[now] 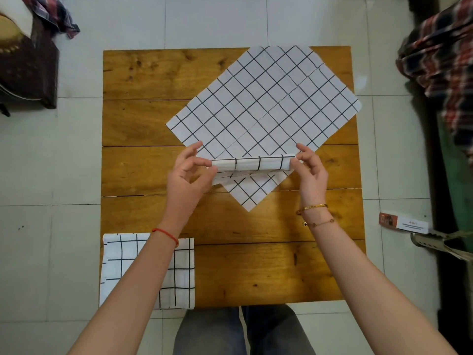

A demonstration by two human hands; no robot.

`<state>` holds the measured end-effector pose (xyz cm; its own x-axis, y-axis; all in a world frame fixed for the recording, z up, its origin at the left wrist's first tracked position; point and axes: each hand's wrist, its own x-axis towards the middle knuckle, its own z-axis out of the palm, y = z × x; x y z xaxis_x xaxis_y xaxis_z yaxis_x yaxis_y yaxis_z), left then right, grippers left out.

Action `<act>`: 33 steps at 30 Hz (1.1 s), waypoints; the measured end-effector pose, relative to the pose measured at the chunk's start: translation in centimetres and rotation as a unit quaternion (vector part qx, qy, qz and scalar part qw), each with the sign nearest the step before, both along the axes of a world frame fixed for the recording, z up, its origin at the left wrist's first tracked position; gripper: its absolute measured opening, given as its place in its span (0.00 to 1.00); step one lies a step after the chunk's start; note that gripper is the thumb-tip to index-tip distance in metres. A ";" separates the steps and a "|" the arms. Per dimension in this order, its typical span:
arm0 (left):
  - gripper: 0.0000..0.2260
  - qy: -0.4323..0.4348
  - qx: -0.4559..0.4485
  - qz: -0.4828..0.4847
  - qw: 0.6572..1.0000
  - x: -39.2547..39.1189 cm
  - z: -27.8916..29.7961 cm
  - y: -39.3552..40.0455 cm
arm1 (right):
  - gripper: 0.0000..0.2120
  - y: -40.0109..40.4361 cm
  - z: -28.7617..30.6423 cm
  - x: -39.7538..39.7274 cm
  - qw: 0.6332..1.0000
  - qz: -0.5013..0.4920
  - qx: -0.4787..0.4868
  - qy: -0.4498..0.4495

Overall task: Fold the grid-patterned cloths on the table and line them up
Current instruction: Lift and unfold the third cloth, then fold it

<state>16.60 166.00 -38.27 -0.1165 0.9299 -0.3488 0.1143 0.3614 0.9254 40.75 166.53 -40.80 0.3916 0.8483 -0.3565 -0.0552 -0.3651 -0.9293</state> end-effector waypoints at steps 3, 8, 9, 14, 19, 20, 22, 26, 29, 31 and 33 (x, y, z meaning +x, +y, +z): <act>0.03 -0.026 0.032 -0.006 0.999 0.2 0.9 -0.2 | 0.09 0.0 1.8 -0.3 0.998 -0.005 0.061 0.028; 0.06 -0.029 0.005 0.051 0.998 0.7 1.8 -0.3 | 0.05 0.6 3.0 -0.4 0.997 -0.006 0.079 0.023; 0.07 -0.033 -0.004 0.062 0.998 0.7 1.6 -0.2 | 0.05 0.7 2.9 -0.5 0.998 -0.005 0.069 0.008; 0.13 -0.020 -0.078 0.061 0.995 0.6 -0.5 0.4 | 0.02 1.3 0.7 -1.1 0.998 0.015 -0.040 -0.056; 0.16 0.030 -0.153 0.014 0.988 0.7 -3.8 0.8 | 0.09 1.5 -2.8 -1.5 0.979 0.075 -0.153 -0.109; 0.16 0.039 -0.161 0.003 0.986 0.7 -4.4 0.9 | 0.10 1.5 -3.3 -1.6 0.975 0.085 -0.166 -0.118; 0.18 0.055 -0.171 -0.019 0.983 0.6 -5.6 0.9 | 0.10 1.5 -3.9 -1.8 0.966 0.102 -0.186 -0.146; 0.22 0.120 -0.142 -0.067 0.980 0.4 -6.8 0.5 | 0.10 1.5 -4.8 -1.9 0.948 0.117 -0.199 -0.221; 0.26 0.249 -0.075 -0.117 0.959 0.2 -7.0 -0.3 | 0.11 1.2 -5.3 -2.0 0.921 0.159 -0.159 -0.318; 0.26 0.343 -0.022 -0.174 0.923 0.2 -7.2 -0.8 | 0.14 1.1 -5.3 -2.7 0.876 0.230 -0.096 -0.414; 0.28 0.407 0.007 -0.238 0.882 0.2 -7.3 -1.0 | 0.18 1.0 -5.1 -4.0 0.812 0.331 -0.021 -0.480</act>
<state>16.79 165.00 -45.58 0.0812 0.9449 -0.3171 0.8784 0.0825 0.4708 36.73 167.58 -45.87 -0.0300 0.9813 -0.1902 0.9086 -0.0526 -0.4144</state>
